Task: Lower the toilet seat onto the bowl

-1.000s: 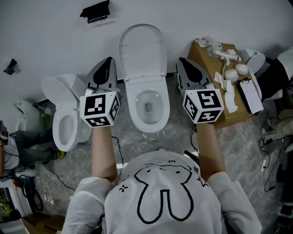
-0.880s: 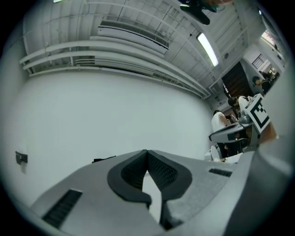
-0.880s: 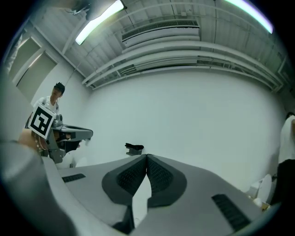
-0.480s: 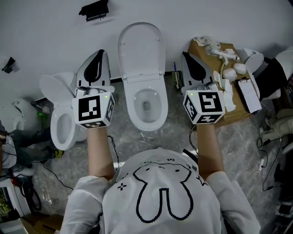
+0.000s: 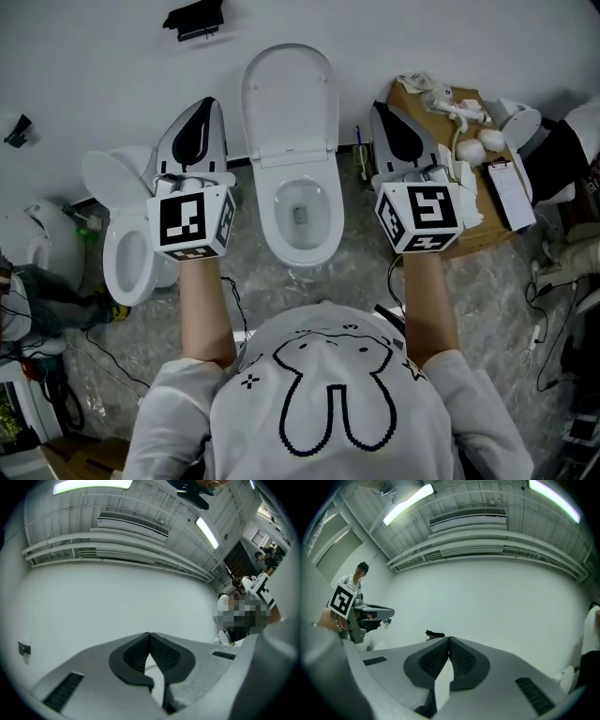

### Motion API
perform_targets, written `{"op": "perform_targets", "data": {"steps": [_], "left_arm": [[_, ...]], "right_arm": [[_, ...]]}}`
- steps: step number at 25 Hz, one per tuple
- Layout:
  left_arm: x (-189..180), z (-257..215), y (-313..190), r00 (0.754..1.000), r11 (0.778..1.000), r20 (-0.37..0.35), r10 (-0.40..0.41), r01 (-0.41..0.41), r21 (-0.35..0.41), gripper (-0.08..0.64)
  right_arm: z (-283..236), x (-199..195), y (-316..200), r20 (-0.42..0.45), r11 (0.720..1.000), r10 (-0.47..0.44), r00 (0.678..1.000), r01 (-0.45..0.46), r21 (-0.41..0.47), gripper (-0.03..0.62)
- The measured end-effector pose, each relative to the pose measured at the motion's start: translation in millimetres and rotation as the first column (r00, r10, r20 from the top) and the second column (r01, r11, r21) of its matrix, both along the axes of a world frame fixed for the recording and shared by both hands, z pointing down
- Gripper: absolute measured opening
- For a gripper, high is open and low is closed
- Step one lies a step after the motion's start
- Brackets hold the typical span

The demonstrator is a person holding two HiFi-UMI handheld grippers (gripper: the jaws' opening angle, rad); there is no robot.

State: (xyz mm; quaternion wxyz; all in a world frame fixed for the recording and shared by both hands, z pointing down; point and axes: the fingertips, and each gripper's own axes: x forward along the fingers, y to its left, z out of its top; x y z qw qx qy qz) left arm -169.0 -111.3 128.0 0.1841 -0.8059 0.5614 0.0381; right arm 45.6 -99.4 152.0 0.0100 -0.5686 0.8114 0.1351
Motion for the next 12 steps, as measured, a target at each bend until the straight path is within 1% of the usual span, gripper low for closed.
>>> {"op": "perform_targets", "data": {"steps": [6, 12], "left_arm": [[2.2, -1.2, 1.7, 1.000, 1.000, 0.006, 0.004, -0.004, 0.004, 0.009], [4.2, -0.5, 2.4, 1.000, 1.000, 0.004, 0.006, -0.006, 0.001, 0.009]], "right_arm": [[2.5, 0.5, 1.2, 0.000, 1.000, 0.004, 1.000, -0.004, -0.007, 0.026], [-0.1, -1.6, 3.4, -0.008, 1.000, -0.006, 1.000, 0.006, 0.008, 0.026]]}}
